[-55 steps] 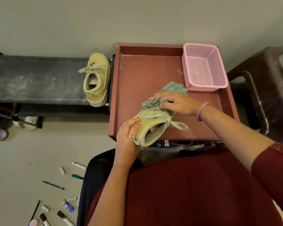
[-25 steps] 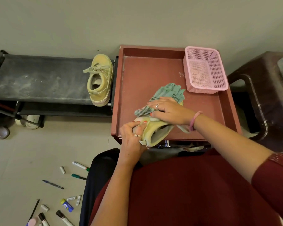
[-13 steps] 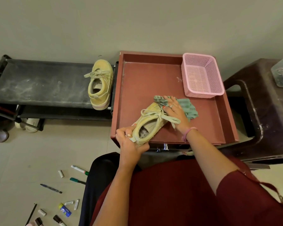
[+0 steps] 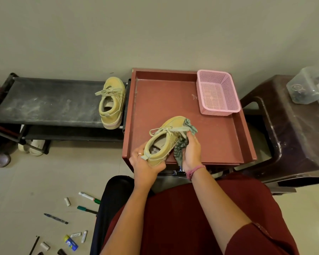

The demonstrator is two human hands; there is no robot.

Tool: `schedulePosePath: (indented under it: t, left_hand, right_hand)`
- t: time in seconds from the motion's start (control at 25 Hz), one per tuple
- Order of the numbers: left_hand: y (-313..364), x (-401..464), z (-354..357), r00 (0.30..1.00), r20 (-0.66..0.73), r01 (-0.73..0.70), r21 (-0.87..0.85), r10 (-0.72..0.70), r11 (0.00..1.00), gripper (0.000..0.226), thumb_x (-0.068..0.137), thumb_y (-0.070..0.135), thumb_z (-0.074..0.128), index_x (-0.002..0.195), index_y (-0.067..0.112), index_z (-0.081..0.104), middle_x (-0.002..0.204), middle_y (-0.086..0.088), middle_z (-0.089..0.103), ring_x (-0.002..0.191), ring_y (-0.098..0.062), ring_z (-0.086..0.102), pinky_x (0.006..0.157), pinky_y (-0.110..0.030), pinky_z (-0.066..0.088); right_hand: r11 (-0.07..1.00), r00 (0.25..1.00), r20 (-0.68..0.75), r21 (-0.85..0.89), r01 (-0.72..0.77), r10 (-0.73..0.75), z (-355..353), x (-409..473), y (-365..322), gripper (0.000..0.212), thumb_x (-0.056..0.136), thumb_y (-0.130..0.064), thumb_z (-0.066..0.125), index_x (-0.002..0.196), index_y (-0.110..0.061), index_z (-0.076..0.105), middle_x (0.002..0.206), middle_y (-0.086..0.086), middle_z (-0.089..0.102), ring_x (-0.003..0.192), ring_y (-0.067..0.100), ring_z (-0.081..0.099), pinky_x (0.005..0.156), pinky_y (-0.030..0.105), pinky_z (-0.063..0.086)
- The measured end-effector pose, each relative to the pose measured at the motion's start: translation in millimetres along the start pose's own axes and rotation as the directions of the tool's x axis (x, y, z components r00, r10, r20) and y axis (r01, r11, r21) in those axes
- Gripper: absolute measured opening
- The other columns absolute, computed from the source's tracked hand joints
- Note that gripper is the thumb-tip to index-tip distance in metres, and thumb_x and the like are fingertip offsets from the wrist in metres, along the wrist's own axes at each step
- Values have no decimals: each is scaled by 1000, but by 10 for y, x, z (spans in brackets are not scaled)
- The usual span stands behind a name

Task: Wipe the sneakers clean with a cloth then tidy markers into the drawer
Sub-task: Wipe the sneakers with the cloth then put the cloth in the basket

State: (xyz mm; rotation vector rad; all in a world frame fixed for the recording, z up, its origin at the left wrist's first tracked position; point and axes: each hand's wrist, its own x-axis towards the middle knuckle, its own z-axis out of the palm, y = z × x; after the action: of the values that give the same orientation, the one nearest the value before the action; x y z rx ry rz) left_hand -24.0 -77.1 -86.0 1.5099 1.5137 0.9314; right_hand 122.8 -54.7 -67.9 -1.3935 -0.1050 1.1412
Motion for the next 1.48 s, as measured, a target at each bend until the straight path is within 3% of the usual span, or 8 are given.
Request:
schedulePosePath:
  t: [0.08,0.16,0.36,0.52,0.76,1.0,1.24,1.48]
  left_hand:
    - [65,-26,-2,1000,1,-3,-100,4,995,55,58,16,81,110,25,63,104,8,66,100,-11,61,85,-32,50]
    - [137,-66,13,998,-19,59,-139,-62,989,54,61,10,83,105,31,61,95,10,68,87,-2,65,73,-20,51]
    - [329,-126,-31,958,-111,234,-230,-264,945,52,65,26,86,112,27,62,95,16,67,90,-3,64,71,-14,47]
    - [479,-139,-297,955,-159,193,-310,-251,931,56,66,25,87,116,30,61,106,14,66,96,1,63,79,-14,49]
    - [475,-135,-930,916,-303,127,-405,-264,905,64,67,20,87,124,23,59,109,6,68,96,-4,67,80,-18,55]
    - [240,191,-1574,840,-458,101,-394,-290,914,64,68,20,86,125,20,56,114,1,64,103,-12,64,88,-27,53]
    - [-13,896,-1831,779,-523,166,-358,-345,919,71,68,24,87,130,19,54,122,-1,60,108,-16,60,90,-27,50]
    - [-246,1522,-1682,765,-501,255,-342,-405,905,76,69,22,86,136,14,50,128,-6,57,115,-21,57,95,-31,49]
  right_hand:
    - [993,996,28,72,-91,89,-36,-140,17,29,96,-30,49,119,-16,60,114,7,67,105,23,62,87,36,50]
    - [982,982,66,65,-179,175,-82,-256,74,36,92,-33,54,123,-16,59,119,7,66,111,24,60,98,42,47]
    - [944,922,206,-20,-330,327,-195,-560,-207,33,96,-26,46,115,-5,63,112,16,67,102,29,63,95,43,47]
    - [944,932,220,100,-314,287,-241,-639,-394,38,96,-28,43,118,-3,61,104,15,67,93,29,64,82,41,52]
    - [926,930,222,176,-333,292,36,-724,-551,48,91,-48,53,117,-9,62,106,13,67,98,29,63,88,46,50]
    - [966,962,111,40,-254,248,276,-657,-589,33,87,-10,65,118,0,60,95,15,68,83,27,66,68,39,53]
    - [960,958,60,1,-281,280,420,-385,-598,29,88,-15,62,114,-2,62,105,18,68,87,30,66,70,40,53]
    - [962,962,39,-58,-268,270,571,-172,-564,18,86,-15,64,100,-3,65,96,17,69,79,29,66,69,38,53]
